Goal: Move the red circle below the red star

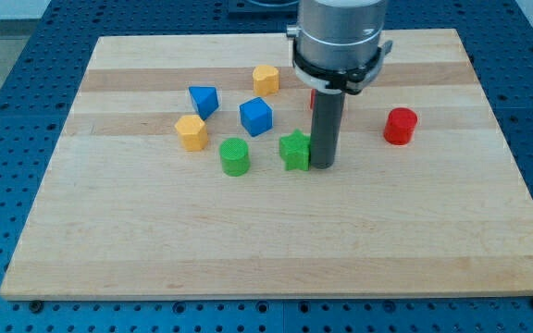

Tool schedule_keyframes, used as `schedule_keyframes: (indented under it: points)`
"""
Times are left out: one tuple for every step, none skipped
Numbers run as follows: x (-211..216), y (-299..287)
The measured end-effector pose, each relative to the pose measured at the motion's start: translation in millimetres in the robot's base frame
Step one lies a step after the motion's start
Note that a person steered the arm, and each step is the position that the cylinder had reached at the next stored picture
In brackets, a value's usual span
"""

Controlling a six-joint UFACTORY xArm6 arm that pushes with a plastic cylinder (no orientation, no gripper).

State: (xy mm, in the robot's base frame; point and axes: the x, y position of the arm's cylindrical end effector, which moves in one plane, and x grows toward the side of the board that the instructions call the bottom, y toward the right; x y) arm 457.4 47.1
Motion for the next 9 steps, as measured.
schedule_keyframes:
  points:
    - [0.0,-1.6]
    - [0.0,19.4]
    - [0.0,70.6]
    - [-1.8,110.7]
    - [-12.8,136.6]
    - [-28.1,139.2]
    - [-37.0,144.8]
    - [-43.2,158.3]
    - [-47.0,168.1]
